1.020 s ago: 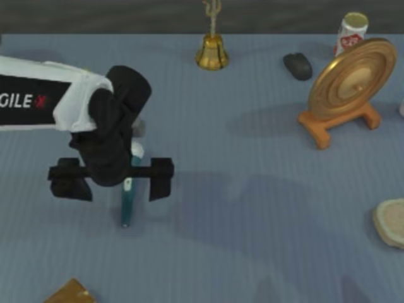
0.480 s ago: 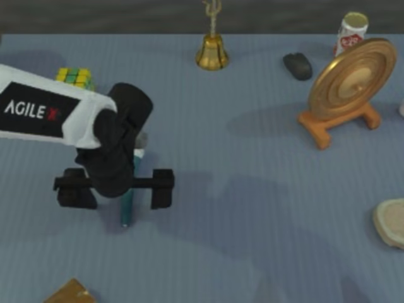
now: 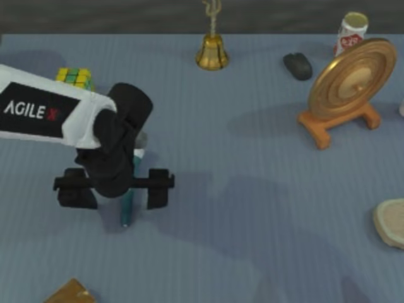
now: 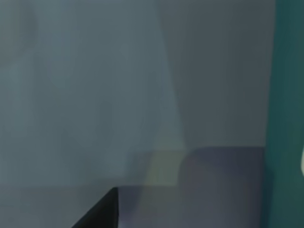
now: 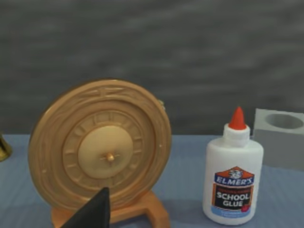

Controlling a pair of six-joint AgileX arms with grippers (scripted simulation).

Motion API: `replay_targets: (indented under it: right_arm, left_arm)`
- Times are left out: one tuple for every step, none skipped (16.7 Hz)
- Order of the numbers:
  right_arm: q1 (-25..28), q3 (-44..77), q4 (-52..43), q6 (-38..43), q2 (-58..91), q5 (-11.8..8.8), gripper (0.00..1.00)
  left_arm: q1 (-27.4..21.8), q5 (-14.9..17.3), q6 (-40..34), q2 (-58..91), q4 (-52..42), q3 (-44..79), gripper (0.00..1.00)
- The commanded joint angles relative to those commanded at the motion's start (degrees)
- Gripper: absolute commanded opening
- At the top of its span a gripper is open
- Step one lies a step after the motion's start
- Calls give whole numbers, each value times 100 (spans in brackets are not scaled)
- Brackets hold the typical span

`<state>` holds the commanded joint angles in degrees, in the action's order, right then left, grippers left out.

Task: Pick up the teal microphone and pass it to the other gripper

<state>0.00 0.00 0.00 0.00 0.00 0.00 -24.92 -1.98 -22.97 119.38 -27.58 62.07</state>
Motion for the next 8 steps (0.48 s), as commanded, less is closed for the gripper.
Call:
replay_targets:
  right_arm:
    - [0, 0, 0, 0, 0, 0, 100]
    - [0, 0, 0, 0, 0, 0, 100]
    - [0, 0, 0, 0, 0, 0, 100]
    - [0, 0, 0, 0, 0, 0, 100]
    - [0, 0, 0, 0, 0, 0, 100]
    - [0, 0, 0, 0, 0, 0, 100]
    - [0, 0, 0, 0, 0, 0, 100]
    - [0, 0, 0, 0, 0, 0, 100]
  left_arm:
    - [0, 0, 0, 0, 0, 0, 32]
    - [0, 0, 0, 0, 0, 0, 25]
    - [0, 0, 0, 0, 0, 0, 17]
    - [0, 0, 0, 0, 0, 0, 10]
    - [0, 0, 0, 0, 0, 0, 2]
    - [0, 0, 0, 0, 0, 0, 0]
    - [0, 0, 0, 0, 0, 0, 0]
    - [0, 0, 0, 0, 0, 0, 0]
